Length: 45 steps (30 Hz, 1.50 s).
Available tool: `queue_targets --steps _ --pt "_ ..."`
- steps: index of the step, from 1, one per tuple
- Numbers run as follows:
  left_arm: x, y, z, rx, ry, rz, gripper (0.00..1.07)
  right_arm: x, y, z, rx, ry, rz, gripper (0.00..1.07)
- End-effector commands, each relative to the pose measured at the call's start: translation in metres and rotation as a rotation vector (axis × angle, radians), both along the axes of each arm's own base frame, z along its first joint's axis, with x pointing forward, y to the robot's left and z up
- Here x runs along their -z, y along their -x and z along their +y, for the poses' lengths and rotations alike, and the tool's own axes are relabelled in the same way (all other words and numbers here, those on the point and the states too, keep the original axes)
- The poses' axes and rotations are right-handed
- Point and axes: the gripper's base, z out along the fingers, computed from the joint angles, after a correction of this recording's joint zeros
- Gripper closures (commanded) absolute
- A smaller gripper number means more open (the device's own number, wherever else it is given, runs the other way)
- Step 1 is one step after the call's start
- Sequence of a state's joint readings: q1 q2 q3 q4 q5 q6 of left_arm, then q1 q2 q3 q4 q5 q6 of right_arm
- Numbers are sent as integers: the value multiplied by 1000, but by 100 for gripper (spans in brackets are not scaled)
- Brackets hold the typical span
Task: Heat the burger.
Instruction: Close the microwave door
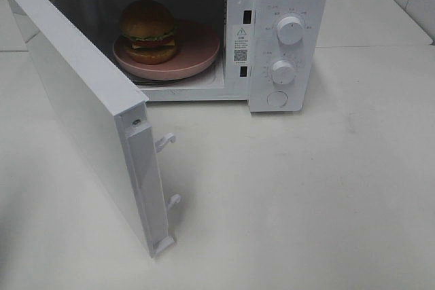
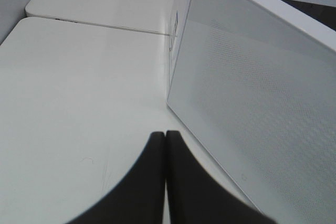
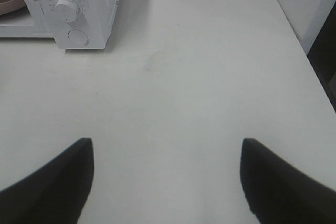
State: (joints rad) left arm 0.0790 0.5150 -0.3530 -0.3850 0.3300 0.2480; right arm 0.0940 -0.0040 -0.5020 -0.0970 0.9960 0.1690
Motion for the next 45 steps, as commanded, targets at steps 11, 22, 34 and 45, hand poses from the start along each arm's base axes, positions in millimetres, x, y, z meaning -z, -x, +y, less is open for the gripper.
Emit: queue_targets --steps 11,22,34,45 --pt "27 -23 14 -133 -27 -61 107 1 4 0 8 -2 -25 32" --pt "40 -43 22 -226 1 -19 107 1 4 0 8 -2 -25 32" --pt "50 -75 -7 7 -2 -110 107 1 4 0 8 -2 -25 32" --pt "77 -97 -40 177 7 -111 107 1 4 0 8 -2 -25 32"
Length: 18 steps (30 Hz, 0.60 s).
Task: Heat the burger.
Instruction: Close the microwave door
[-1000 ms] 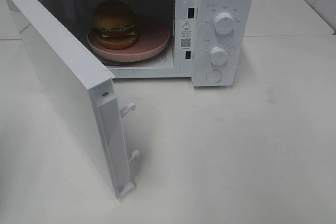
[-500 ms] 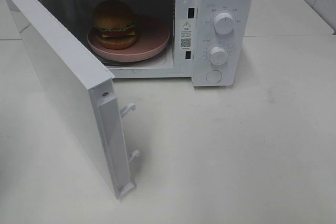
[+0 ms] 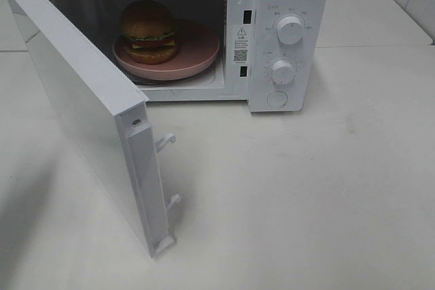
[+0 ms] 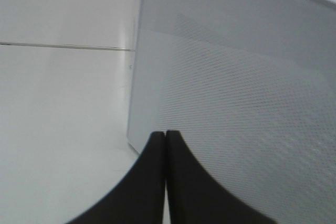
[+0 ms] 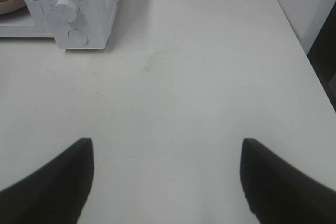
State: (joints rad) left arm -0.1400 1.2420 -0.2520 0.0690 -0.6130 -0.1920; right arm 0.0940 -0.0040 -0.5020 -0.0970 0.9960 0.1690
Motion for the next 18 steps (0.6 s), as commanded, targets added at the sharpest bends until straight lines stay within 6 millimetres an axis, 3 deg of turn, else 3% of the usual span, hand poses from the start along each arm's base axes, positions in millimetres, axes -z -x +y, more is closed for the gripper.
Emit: queue_targets --steps 1,6,9,11,18 --pt "5 -4 -10 42 14 -20 107 1 4 0 8 -2 -25 32" --pt "16 -18 -32 104 38 -21 107 1 4 0 8 -2 -25 32" --pt "17 -21 -37 121 36 -24 107 1 4 0 8 -2 -25 32" --pt "18 -29 -54 172 23 -24 107 1 4 0 8 -2 -25 32" --pt "15 -39 -79 212 13 -47 107 1 4 0 9 -4 -25 32"
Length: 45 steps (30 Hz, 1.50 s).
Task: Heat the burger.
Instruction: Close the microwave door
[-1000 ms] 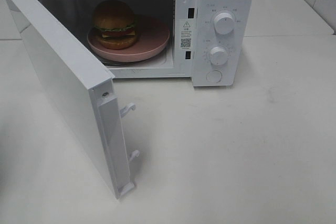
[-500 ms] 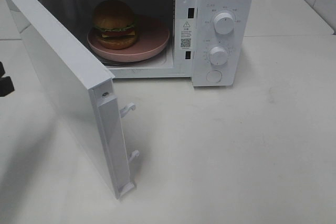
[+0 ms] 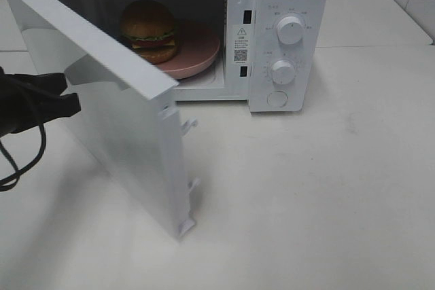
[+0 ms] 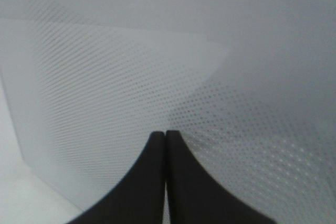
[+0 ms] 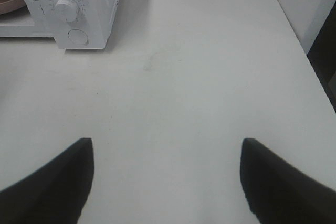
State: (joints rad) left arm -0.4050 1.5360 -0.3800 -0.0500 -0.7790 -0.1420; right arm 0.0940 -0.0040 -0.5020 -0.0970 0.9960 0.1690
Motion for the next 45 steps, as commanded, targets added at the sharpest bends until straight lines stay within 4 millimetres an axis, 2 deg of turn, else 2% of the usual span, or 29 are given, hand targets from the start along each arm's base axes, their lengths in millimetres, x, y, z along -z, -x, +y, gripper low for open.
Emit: queue_targets --steps 1,4,6,9,11,15,24,31,45 --pt "-8 -8 -20 39 -7 -62 107 1 4 0 9 -4 -25 32" --pt "-8 -10 -24 47 -13 -67 107 1 4 0 9 -4 -25 32" --pt "-10 -19 -40 77 -14 -78 107 1 4 0 9 -3 -25 32" --pt "-11 -22 -43 80 -10 -80 107 1 4 0 9 -3 -25 32" --pt "-11 -32 -55 85 -9 -75 107 1 4 0 9 -3 -25 32" --pt "-13 -40 -65 90 -13 -92 107 1 4 0 9 -3 -25 32" --pt "-21 -60 -100 94 -21 -112 107 1 4 0 9 -3 -25 32" --pt "-23 -79 -112 63 11 -110 107 1 4 0 9 -3 -25 32" --pt "-21 -103 -128 51 30 -133 107 1 4 0 9 -3 -25 32"
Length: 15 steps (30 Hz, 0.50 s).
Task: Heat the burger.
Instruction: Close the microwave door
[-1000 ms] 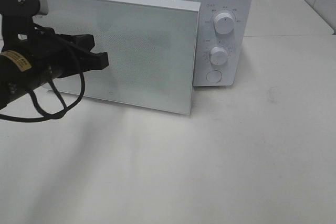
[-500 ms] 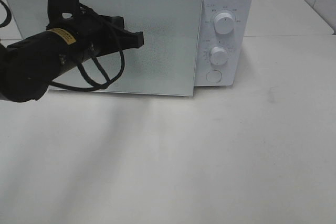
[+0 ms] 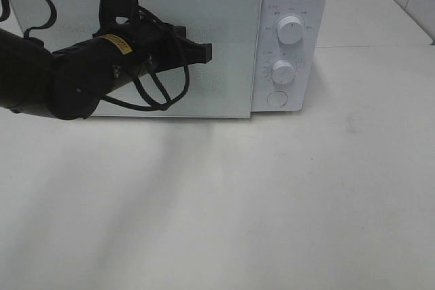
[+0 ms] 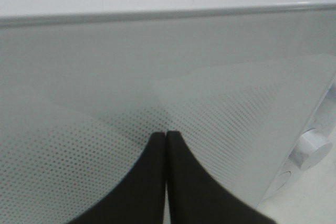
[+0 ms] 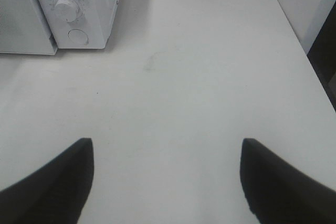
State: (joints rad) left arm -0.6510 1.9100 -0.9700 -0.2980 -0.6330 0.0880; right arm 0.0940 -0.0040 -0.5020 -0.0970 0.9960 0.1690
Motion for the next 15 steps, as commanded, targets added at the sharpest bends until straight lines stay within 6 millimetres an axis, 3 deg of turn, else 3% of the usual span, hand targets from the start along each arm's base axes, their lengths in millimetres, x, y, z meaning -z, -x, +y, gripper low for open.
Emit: queue_targets --steps 1,10,15 --pt "-12 -17 1 -70 72 -62 107 1 4 0 9 -3 -25 32" --pt "-16 -27 -5 -69 72 -61 107 1 4 0 9 -3 -25 32" --pt "-15 -14 -14 10 6 75 107 1 4 0 9 -3 -25 32"
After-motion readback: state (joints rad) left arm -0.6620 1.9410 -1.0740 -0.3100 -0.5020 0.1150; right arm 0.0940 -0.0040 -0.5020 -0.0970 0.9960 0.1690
